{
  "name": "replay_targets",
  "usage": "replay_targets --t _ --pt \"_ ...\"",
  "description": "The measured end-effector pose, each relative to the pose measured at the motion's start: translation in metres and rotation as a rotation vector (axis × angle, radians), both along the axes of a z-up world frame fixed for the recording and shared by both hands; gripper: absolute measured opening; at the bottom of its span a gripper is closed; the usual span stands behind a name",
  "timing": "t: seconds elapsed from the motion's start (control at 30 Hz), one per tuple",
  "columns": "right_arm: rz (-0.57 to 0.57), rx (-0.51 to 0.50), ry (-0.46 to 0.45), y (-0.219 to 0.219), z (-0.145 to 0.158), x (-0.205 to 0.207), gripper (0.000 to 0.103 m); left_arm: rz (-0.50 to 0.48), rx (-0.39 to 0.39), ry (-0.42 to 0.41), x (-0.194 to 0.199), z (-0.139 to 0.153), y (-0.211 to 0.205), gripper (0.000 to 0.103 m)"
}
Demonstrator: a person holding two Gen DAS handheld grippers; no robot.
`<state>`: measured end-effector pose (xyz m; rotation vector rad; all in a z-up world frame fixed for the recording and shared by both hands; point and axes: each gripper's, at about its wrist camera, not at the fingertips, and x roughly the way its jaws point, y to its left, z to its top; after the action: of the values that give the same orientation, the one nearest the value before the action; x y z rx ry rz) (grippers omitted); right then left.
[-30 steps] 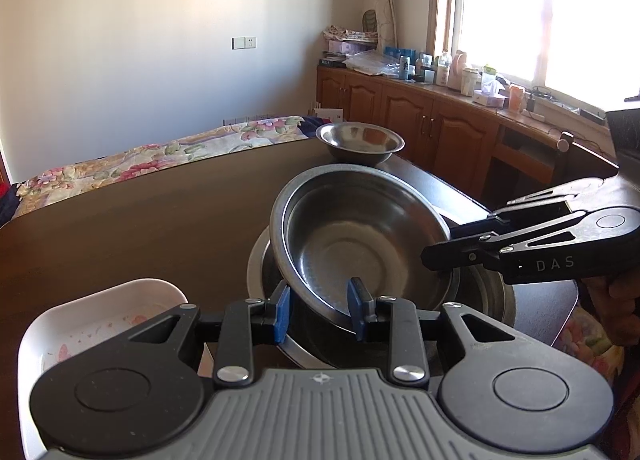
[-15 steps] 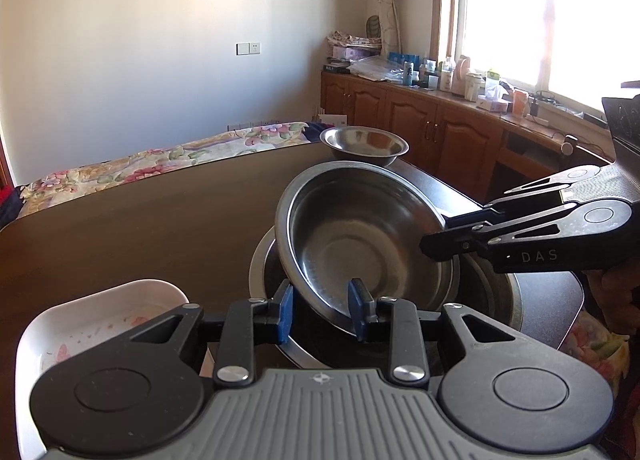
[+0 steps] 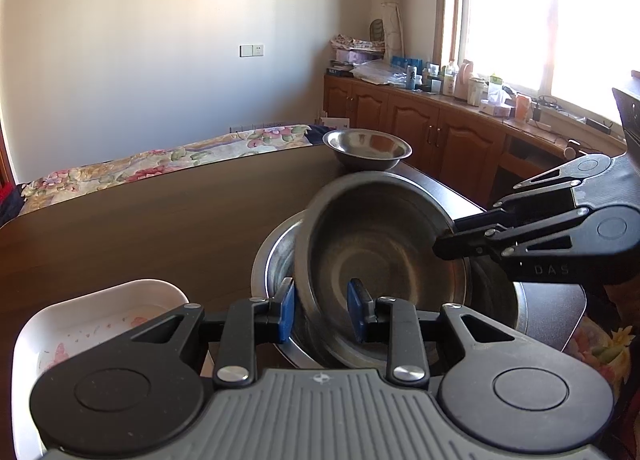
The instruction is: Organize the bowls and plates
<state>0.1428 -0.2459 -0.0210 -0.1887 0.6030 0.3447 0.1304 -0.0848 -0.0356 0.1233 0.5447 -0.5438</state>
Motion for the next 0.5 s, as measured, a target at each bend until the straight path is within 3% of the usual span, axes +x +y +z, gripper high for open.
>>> replay_targets --t 0.13,0.5 --pt "0.011 -0.062 -0.005 0.007 0.002 0.0 0.015 0.006 0.003 -0.009 -0.002 -0.001 -0.001 0.032" --pt "0.015 -0.113 -0.005 0.014 0.004 0.006 0.016 0.019 -0.023 -0.019 -0.007 0.001 0.004 0.032"
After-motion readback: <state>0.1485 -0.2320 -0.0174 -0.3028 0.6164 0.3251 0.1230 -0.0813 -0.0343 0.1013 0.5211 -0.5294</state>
